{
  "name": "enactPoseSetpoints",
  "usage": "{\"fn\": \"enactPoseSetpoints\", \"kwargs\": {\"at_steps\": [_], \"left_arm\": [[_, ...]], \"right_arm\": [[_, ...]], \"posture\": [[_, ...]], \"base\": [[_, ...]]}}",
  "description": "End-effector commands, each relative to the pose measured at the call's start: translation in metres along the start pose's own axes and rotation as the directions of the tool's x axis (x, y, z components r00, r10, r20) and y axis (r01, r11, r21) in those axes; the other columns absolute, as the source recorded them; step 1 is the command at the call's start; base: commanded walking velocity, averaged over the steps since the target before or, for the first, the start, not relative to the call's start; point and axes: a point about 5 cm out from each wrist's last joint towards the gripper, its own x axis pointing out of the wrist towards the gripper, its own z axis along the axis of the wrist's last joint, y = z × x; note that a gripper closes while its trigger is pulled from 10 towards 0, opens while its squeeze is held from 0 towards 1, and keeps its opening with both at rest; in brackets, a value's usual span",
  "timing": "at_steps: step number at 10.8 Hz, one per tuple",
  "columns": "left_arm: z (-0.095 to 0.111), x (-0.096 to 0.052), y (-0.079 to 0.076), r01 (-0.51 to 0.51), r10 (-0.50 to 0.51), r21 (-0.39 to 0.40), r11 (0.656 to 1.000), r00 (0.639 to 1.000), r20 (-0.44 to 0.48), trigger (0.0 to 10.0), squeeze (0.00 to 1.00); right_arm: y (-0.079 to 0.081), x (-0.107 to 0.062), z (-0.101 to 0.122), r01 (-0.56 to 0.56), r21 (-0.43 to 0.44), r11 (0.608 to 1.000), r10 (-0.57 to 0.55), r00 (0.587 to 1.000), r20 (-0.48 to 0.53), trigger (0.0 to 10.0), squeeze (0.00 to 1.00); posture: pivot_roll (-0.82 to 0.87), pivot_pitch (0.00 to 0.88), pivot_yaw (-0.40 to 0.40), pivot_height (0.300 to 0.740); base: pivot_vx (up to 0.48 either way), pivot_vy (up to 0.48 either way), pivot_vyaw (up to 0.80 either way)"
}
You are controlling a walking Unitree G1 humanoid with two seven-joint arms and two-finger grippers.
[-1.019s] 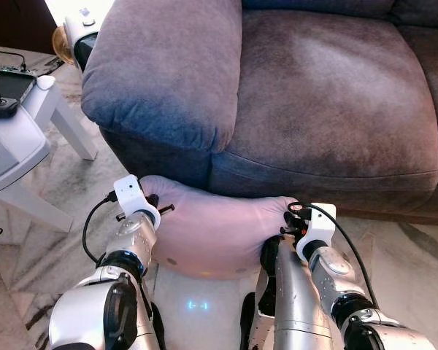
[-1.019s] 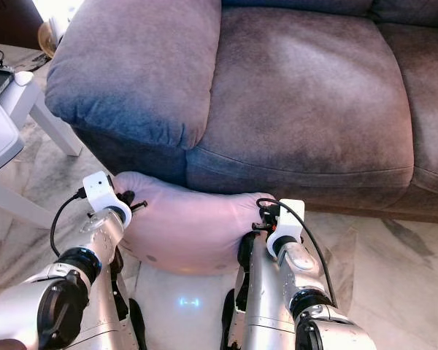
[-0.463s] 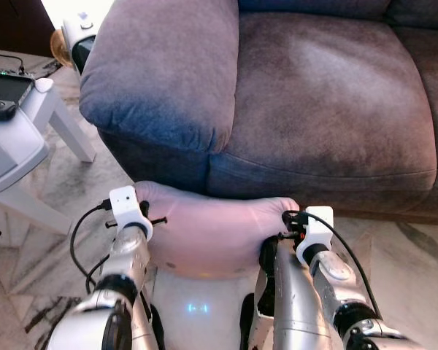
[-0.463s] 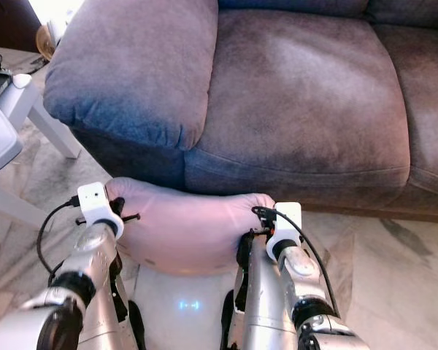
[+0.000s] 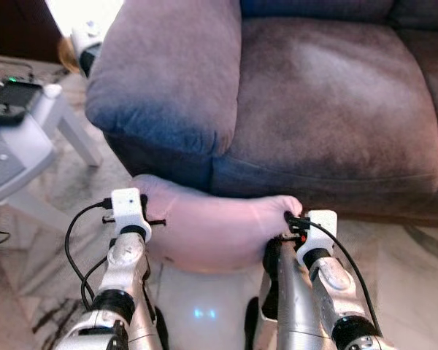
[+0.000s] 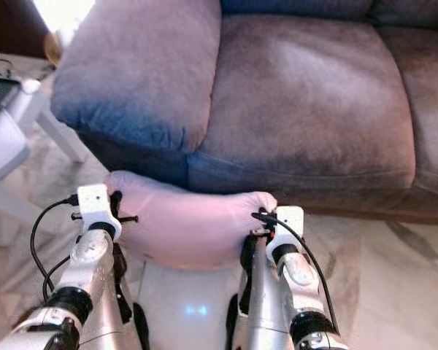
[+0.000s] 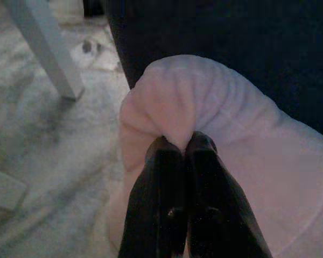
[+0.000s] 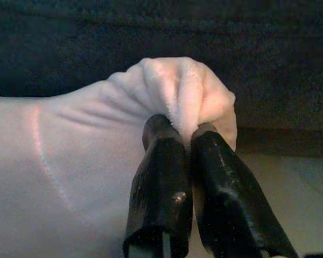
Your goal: Move the pillow to the sofa from floor
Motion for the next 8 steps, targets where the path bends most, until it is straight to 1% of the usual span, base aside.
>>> {"fn": "enactPoseSetpoints", "kwargs": {"at_steps": [1, 2, 3, 4, 5, 6, 7, 8], "left_arm": [[0.015, -0.001, 0.025, -0.107, 0.106, 0.006, 0.994, 0.988, 0.109, 10.0, 0.0], [0.015, -0.008, 0.026, -0.105, 0.103, 0.012, 0.994, 0.986, 0.133, 10.0, 0.0], [0.015, -0.018, 0.03, -0.108, 0.102, 0.027, 0.994, 0.982, 0.158, 10.0, 0.0], [0.013, -0.029, 0.034, -0.125, 0.116, 0.039, 0.991, 0.978, 0.173, 10.0, 0.0], [0.014, -0.036, 0.035, -0.13, 0.119, 0.043, 0.991, 0.974, 0.194, 10.0, 0.0], [0.015, -0.038, 0.034, -0.129, 0.116, 0.05, 0.99, 0.972, 0.207, 10.0, 0.0], [0.02, -0.037, 0.032, -0.122, 0.107, 0.053, 0.991, 0.969, 0.222, 10.0, 0.0], [0.023, -0.032, 0.027, -0.113, 0.099, 0.048, 0.992, 0.968, 0.228, 10.0, 0.0]], "right_arm": [[-0.025, -0.004, 0.02, 0.14, 0.003, 0.99, -0.14, 0.981, 0.134, 10.0, 0.0], [-0.026, -0.011, 0.024, 0.164, -0.006, 0.986, -0.16, 0.97, 0.181, 10.0, 0.0], [-0.027, -0.021, 0.023, 0.183, 0.005, 0.983, -0.181, 0.963, 0.2, 10.0, 0.0], [-0.028, -0.028, 0.019, 0.192, -0.005, 0.981, -0.188, 0.962, 0.198, 10.0, 0.0], [-0.029, -0.032, 0.019, 0.208, -0.017, 0.978, -0.2, 0.958, 0.207, 10.0, 0.0], [-0.029, -0.032, 0.024, 0.218, -0.015, 0.976, -0.209, 0.952, 0.225, 10.0, 0.0], [-0.028, -0.029, 0.031, 0.22, -0.019, 0.975, -0.209, 0.948, 0.239, 10.0, 0.0], [-0.027, -0.023, 0.037, 0.218, -0.01, 0.976, -0.209, 0.947, 0.243, 10.0, 0.0]], "posture": [[0.06, 0.131, -0.037, 0.473], [0.07, 0.111, -0.038, 0.473], [0.07, 0.106, -0.035, 0.473], [0.07, 0.103, -0.036, 0.473], [0.07, 0.099, -0.039, 0.473], [0.07, 0.093, -0.042, 0.473], [0.06, 0.089, -0.044, 0.473], [0.06, 0.081, -0.045, 0.473]], "base": [[0.0, 0.0, 0.0], [0.0, 0.0, 0.0], [0.0, 0.0, 0.0], [0.0, 0.0, 0.0], [0.0, 0.0, 0.0], [0.0, 0.0, 0.0], [0.0, 0.0, 0.0], [0.0, 0.0, 0.0]]}}
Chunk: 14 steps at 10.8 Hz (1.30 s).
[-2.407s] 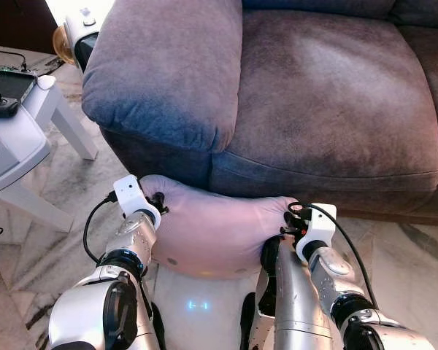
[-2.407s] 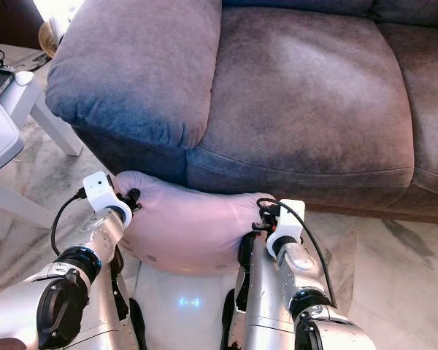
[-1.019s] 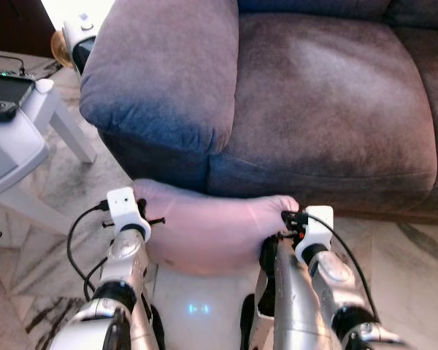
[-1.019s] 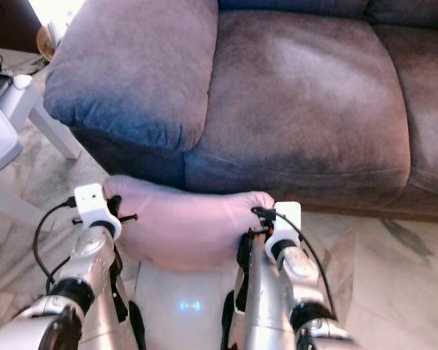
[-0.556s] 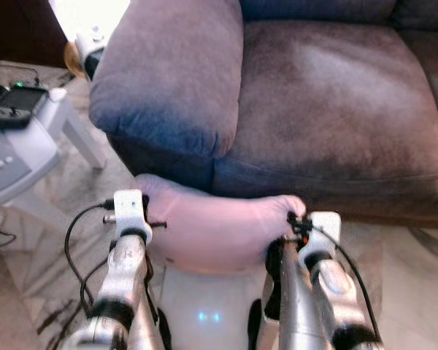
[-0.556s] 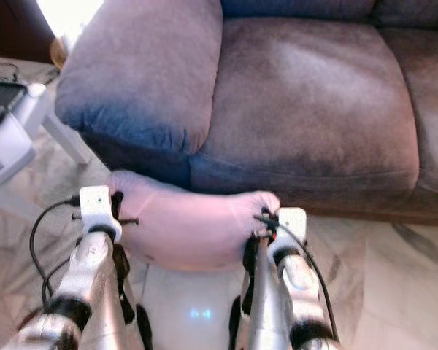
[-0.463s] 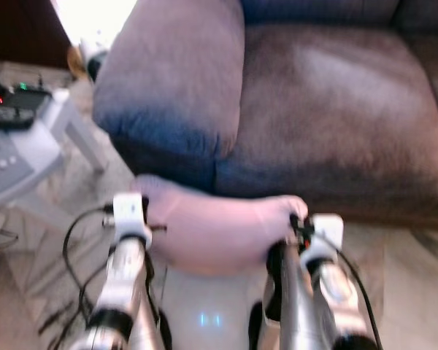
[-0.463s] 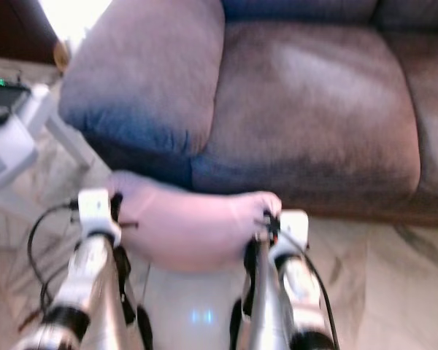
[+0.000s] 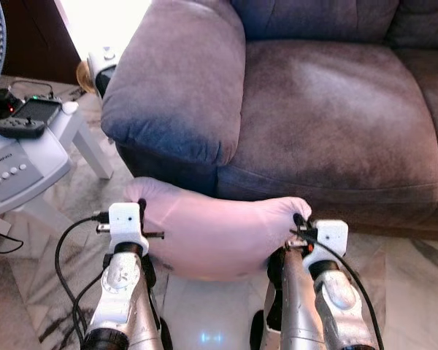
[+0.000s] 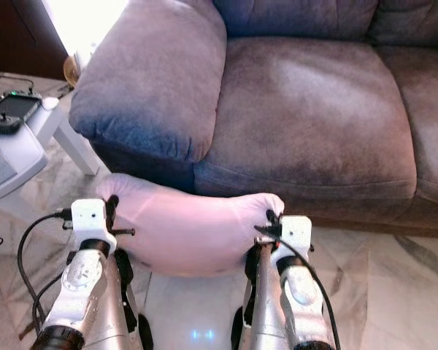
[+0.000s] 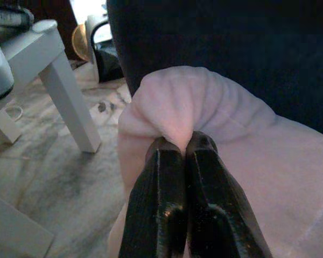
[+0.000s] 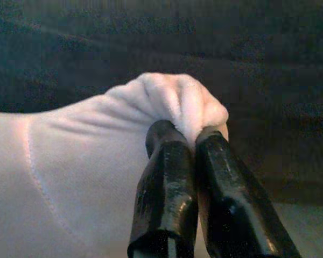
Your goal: Move the pillow to the sofa from floor
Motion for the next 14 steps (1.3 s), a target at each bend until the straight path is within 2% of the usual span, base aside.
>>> {"fn": "enactPoseSetpoints", "kwargs": {"at_steps": [1, 3, 9, 14], "left_arm": [[0.018, 0.009, 0.022, -0.13, 0.13, -0.006, 0.991, 0.988, 0.082, 10.0, 0.0], [0.023, 0.01, 0.018, -0.096, 0.094, 0.008, 0.995, 0.991, 0.098, 10.0, 0.0], [0.02, 0.011, 0.018, -0.077, 0.074, 0.024, 0.997, 0.993, 0.089, 10.0, 0.0], [0.016, 0.011, 0.018, -0.072, 0.07, 0.033, 0.997, 0.995, 0.072, 10.0, 0.0]], "right_arm": [[-0.029, 0.007, 0.032, 0.145, 0.026, 0.989, -0.147, 0.979, 0.14, 10.0, 0.0], [-0.021, 0.007, 0.036, 0.11, 0.011, 0.994, -0.111, 0.981, 0.158, 10.0, 0.0], [-0.02, 0.005, 0.034, 0.122, 0.015, 0.992, -0.123, 0.982, 0.147, 10.0, 0.0], [-0.016, 0.006, 0.032, 0.118, 0.025, 0.993, -0.12, 0.983, 0.139, 10.0, 0.0]], "posture": [[0.06, 0.074, -0.046, 0.473], [0.06, 0.063, -0.049, 0.473], [0.06, 0.05, -0.042, 0.473], [0.06, 0.061, -0.041, 0.563]], "base": [[0.0, 0.0, 0.0], [0.0, 0.0, 0.0], [0.0, 0.0, 0.0], [0.0, 0.0, 0.0]]}}
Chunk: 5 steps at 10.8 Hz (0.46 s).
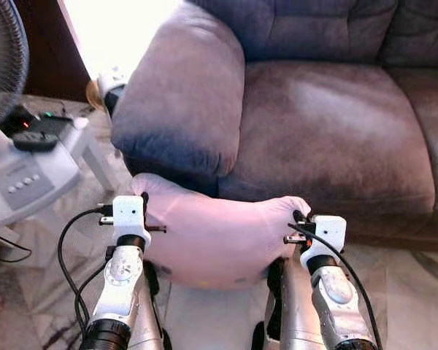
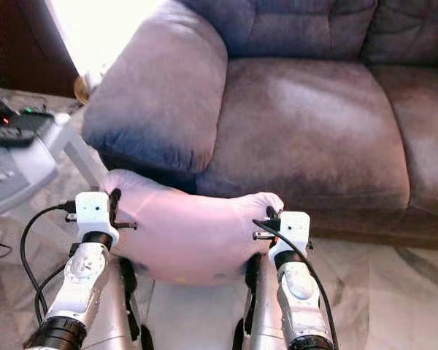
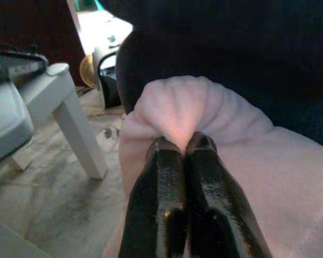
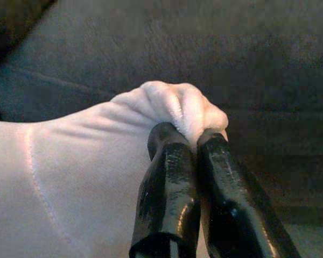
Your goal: Move the pillow to the sofa from floor
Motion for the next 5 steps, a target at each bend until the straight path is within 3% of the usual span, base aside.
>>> {"fn": "enactPoseSetpoints", "kwargs": {"at_steps": [1, 5], "left_arm": [[0.0143, 0.0059, 0.0212, -0.082, 0.081, 0.015, 0.996, 0.994, 0.074, 10.0, 0.0], [0.0143, 0.006, 0.0199, -0.084, 0.083, 0.01, 0.996, 0.994, 0.073, 10.0, 0.0]], "right_arm": [[-0.0184, 0.0063, 0.0333, 0.099, 0.018, 0.995, -0.101, 0.982, 0.157, 10.0, 0.0], [-0.019, 0.0087, 0.0357, 0.1, 0.02, 0.995, -0.101, 0.982, 0.159, 10.0, 0.0]], "posture": [[0.06, 0.064, -0.042, 0.576], [0.06, 0.081, -0.047, 0.649]], "base": [[0.0, 0.0, 0.0], [0.0, 0.0, 0.0]]}}
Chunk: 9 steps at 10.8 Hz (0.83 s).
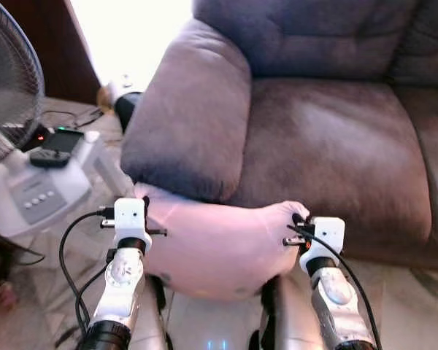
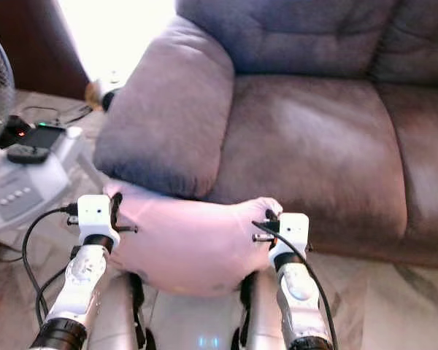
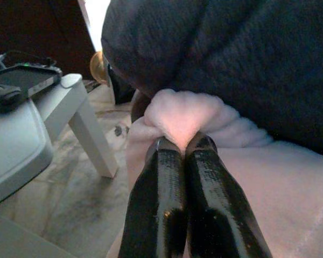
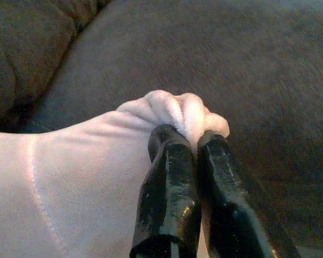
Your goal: Move the pillow to the sofa from floor
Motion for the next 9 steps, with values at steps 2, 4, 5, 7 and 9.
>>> {"fn": "enactPoseSetpoints", "kwargs": {"at_steps": [2, 4, 5, 7, 9], "left_arm": [[0.02, 0.007, 0.021, -0.093, 0.093, 0.004, 0.996, 0.991, 0.098, 10.0, 0.0], [0.02, 0.007, 0.022, -0.098, 0.098, 0.002, 0.995, 0.99, 0.1, 10.0, 0.0], [0.02, 0.007, 0.021, -0.1, 0.1, 0.0, 0.995, 0.99, 0.101, 10.0, 0.0], [0.022, 0.006, 0.021, -0.098, 0.098, -0.006, 0.995, 0.989, 0.111, 10.0, 0.0], [0.034, 0.007, 0.022, -0.099, 0.1, -0.016, 0.995, 0.982, 0.16, 10.0, 0.0]], "right_arm": [[-0.019, 0.009, 0.041, 0.098, 0.02, 0.995, -0.1, 0.977, 0.189, 10.0, 0.0], [-0.02, 0.01, 0.042, 0.099, 0.019, 0.995, -0.101, 0.977, 0.188, 10.0, 0.0], [-0.02, 0.01, 0.042, 0.098, 0.021, 0.995, -0.1, 0.977, 0.189, 10.0, 0.0], [-0.019, 0.009, 0.043, 0.094, 0.021, 0.995, -0.096, 0.976, 0.194, 10.0, 0.0], [-0.018, 0.01, 0.05, 0.09, 0.02, 0.996, -0.092, 0.972, 0.217, 10.0, 0.0]], "posture": [[0.06, 0.087, -0.049, 0.675], [0.06, 0.092, -0.051, 0.696], [0.06, 0.093, -0.052, 0.696], [0.06, 0.095, -0.053, 0.696], [0.06, 0.097, -0.055, 0.696]], "base": [[0.0, 0.0, 0.0], [0.0, 0.0, 0.0], [0.0, 0.0, 0.0], [0.0, 0.0, 0.0], [0.0, 0.0, 0.0]]}}
